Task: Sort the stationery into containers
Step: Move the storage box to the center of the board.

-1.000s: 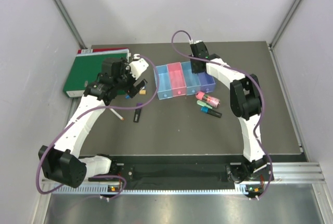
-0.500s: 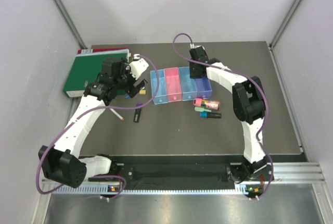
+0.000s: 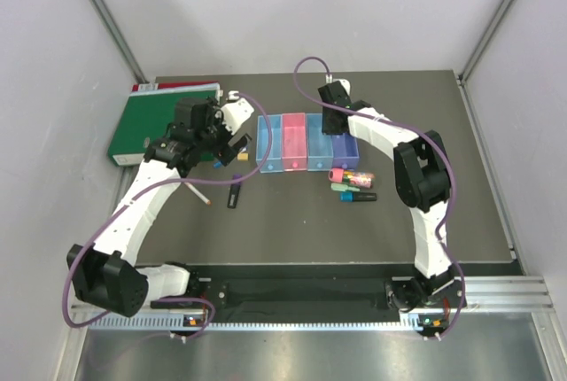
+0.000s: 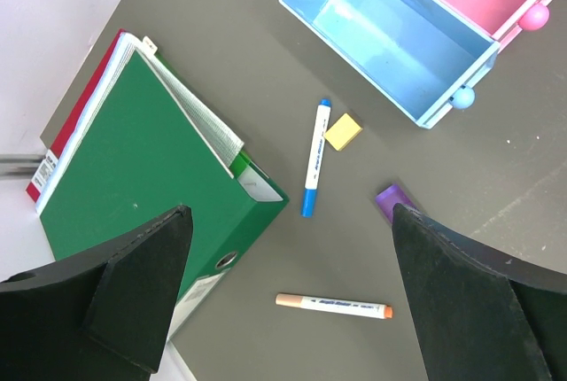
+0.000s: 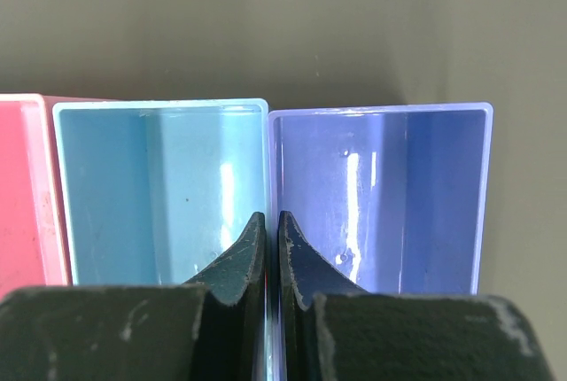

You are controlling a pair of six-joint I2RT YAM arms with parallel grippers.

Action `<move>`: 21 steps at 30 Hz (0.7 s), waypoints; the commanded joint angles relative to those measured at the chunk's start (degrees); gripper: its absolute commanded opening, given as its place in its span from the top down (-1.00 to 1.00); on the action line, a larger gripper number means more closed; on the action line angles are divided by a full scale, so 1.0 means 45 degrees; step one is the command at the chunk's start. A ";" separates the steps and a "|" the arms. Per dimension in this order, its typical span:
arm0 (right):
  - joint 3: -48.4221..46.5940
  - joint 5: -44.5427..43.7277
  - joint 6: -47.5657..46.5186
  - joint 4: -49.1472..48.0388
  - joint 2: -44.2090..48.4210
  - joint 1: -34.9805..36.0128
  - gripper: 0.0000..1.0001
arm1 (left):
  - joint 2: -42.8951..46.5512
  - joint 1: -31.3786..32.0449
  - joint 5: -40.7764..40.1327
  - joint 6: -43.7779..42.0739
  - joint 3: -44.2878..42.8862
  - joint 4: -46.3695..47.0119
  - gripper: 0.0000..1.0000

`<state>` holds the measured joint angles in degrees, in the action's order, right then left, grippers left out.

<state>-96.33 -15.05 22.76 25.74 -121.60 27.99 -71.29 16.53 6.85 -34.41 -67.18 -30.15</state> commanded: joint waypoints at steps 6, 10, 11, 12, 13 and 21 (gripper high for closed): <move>0.0919 -0.0232 0.0958 0.1879 -0.0048 0.0030 1.00 | -0.0116 -0.0061 0.0216 0.0050 -0.0560 0.0665 -0.98; 0.0764 -0.0133 0.0158 0.1527 -0.0009 0.0070 0.91 | -0.0155 -0.0080 0.0274 0.0167 -0.0560 0.0704 -0.98; 0.0570 -0.0074 -0.0366 0.1488 -0.0028 0.0070 0.83 | -0.0155 -0.0061 0.0274 0.0148 -0.0560 0.0724 -0.98; 0.0471 0.0119 -0.0603 0.1294 -0.0009 0.0070 0.71 | -0.0135 -0.0061 0.0274 0.0167 -0.0521 0.0724 -0.98; 0.0335 0.0160 -0.0741 0.1293 0.0011 0.0089 0.57 | -0.0116 -0.0061 0.0274 0.0167 -0.0502 0.0743 -0.98; -0.1365 0.1194 -0.3181 0.0785 0.0595 0.0225 -0.64 | 0.0255 -0.0081 0.0352 0.0225 -0.0462 0.0704 -0.98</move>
<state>-96.82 -12.25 15.25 30.72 -121.58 28.12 -71.77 16.51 7.22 -34.37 -67.42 -29.93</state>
